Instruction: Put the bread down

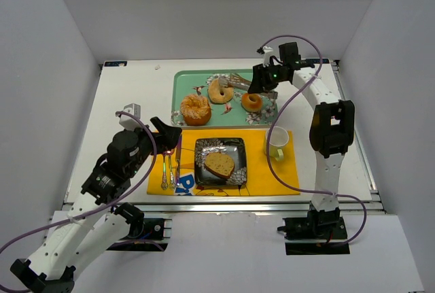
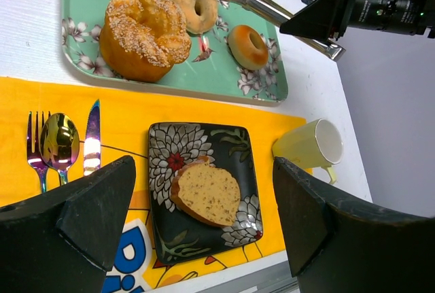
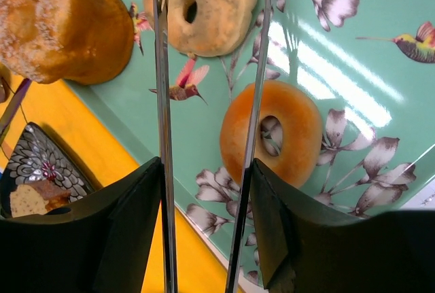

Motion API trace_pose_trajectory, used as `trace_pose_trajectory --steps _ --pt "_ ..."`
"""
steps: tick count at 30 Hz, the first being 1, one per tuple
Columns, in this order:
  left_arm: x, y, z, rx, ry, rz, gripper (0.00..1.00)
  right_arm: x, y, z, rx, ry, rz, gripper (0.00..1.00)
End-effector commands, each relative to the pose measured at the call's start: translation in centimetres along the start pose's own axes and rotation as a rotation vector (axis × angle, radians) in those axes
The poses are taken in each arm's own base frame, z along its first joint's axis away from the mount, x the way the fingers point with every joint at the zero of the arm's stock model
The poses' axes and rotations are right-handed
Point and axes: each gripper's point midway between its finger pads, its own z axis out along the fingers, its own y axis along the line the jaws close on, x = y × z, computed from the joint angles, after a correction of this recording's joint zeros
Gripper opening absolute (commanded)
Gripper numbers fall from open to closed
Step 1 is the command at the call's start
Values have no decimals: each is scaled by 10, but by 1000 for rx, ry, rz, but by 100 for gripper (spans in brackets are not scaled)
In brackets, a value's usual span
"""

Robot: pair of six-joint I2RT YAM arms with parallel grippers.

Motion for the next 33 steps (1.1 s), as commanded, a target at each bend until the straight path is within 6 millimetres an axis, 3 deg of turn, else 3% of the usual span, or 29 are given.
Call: trace_pose_trajectory --steps 1,6,14,20,23,28,33 --pt "-17 -16 -3 44 -38 -6 91 -13 -12 -3 0 -43 -6 58" --pt "-17 -15 -2 41 -36 -10 91 -3 -25 0 -6 -28 27 59" --pt "-18 -17 -2 39 -34 -9 91 18 -12 12 -113 15 86 58" --pt "-17 -15 -2 38 -35 -14 91 22 -1 13 -172 24 106 53" --pt "-17 -15 -3 40 -37 -18 91 24 1 12 -182 28 115 47" --pt "-17 -15 -4 41 -38 -16 91 26 7 9 -205 30 119 28" --pt "-19 -15 -6 45 -50 -20 91 6 19 -9 -224 -19 100 12"
